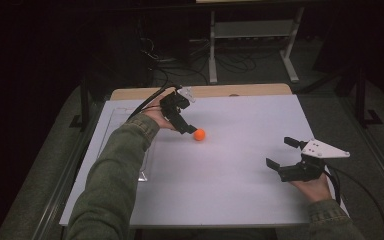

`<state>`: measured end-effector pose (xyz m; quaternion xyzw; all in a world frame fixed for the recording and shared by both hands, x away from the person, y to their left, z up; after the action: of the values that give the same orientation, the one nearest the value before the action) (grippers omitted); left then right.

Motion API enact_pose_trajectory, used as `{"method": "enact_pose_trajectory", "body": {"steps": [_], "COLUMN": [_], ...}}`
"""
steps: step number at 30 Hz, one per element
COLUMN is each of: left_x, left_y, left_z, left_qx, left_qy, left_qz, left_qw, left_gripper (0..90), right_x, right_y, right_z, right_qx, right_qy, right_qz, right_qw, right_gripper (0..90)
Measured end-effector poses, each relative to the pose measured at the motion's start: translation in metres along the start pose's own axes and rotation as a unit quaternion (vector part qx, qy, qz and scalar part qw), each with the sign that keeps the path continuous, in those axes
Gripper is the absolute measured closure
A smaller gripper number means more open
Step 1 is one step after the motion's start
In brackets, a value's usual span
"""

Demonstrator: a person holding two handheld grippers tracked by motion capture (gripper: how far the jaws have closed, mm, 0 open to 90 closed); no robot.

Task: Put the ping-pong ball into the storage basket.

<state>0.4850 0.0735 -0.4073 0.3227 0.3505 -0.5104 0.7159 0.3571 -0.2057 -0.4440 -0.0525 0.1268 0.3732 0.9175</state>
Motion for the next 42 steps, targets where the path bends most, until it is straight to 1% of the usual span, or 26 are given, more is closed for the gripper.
{"method": "enact_pose_trajectory", "body": {"steps": [4, 8, 9, 10, 12, 13, 14, 16, 17, 18, 22, 24, 25, 26, 38, 42], "left_x": [0.004, 0.008, 0.007, 0.009, 0.011, 0.013, 0.014, 0.017, 0.018, 0.02, 0.027, 0.03, 0.032, 0.034, 0.044, 0.049], "left_y": [0.001, 0.003, 0.004, 0.004, 0.005, 0.004, 0.005, 0.005, 0.005, 0.004, 0.005, 0.006, 0.006, 0.006, 0.004, 0.003], "left_z": [-0.002, -0.003, -0.004, -0.004, -0.006, -0.006, -0.006, -0.007, -0.007, -0.007, -0.007, -0.009, -0.009, -0.01, -0.01, -0.009], "left_qx": [0.003, 0.002, 0.006, 0.002, 0.006, 0.004, 0.007, 0.006, 0.01, 0.006, 0.009, 0.012, 0.009, 0.013, 0.022, 0.02], "left_qy": [0.009, 0.008, 0.016, 0.012, 0.02, 0.018, 0.021, 0.023, 0.026, 0.023, 0.026, 0.031, 0.03, 0.034, 0.045, 0.045], "left_qz": [0.001, 0.002, 0.003, 0.002, 0.003, 0.002, 0.001, -0.001, -0.002, -0.003, -0.008, -0.01, -0.009, -0.011, -0.015, -0.019], "left_qw": [0.9999, 1.0, 0.9999, 0.9999, 0.9998, 0.9998, 0.9997, 0.9997, 0.9996, 0.9997, 0.9996, 0.9994, 0.9995, 0.9993, 0.9986, 0.9986], "left_gripper": [0.0, 0.0, 0.0, 0.0, 0.0, 0.0, 0.0, 0.0, 0.0, 0.0, 0.0, 0.0, 0.0, 0.0, 0.0, 0.0], "right_x": [0.0, 0.0, 0.0, 0.0, 0.0, 0.0, 0.0, 0.0, 0.0, 0.0, 0.0, -0.001, -0.001, -0.001, -0.001, -0.001], "right_y": [0.0, 0.0, 0.0, 0.0, 0.0, 0.0, 0.0, 0.0, 0.0, 0.0, 0.0, 0.0, 0.0, 0.0, 0.0, 0.0], "right_z": [0.0, 0.0, 0.0, 0.0, 0.0, 0.0, 0.0, 0.0, 0.0, 0.0, 0.0, -0.001, -0.001, -0.001, -0.001, -0.001], "right_qx": [0.001, 0.0, 0.0, 0.0, 0.0, 0.0, 0.001, 0.001, 0.0, 0.0, 0.001, 0.002, 0.002, 0.001, 0.002, 0.002], "right_qy": [0.0, -0.001, 0.0, 0.0, 0.0, 0.0, 0.0, 0.0, 0.0, 0.0, 0.0, 0.001, 0.002, 0.002, 0.0, 0.0], "right_qz": [0.0, 0.0, 0.0, 0.001, 0.001, 0.001, 0.001, 0.001, 0.001, 0.001, 0.001, 0.002, 0.002, 0.003, 0.002, 0.003], "right_qw": [1.0, 1.0, 1.0, 1.0, 1.0, 1.0, 1.0, 1.0, 1.0, 1.0, 1.0, 1.0, 1.0, 1.0, 1.0, 1.0], "right_gripper": [0.0, 0.0, 0.0, 0.0, 0.0, 0.0, 0.0, 0.0, 0.0, 0.0, 0.0, 0.0, 0.0, 0.0, 0.0, 0.0]}}
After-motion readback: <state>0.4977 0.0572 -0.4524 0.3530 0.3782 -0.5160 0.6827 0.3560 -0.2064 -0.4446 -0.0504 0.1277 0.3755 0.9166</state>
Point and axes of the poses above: each handheld gripper's, and its own axes: x roughly forward along the jaws, z roughly out of its top, y roughly to its left, the point moved 9 cm from there along x, roughly forward along the jaws, and after that the axes turned 1 degree about -x, right-handed, at the moved point
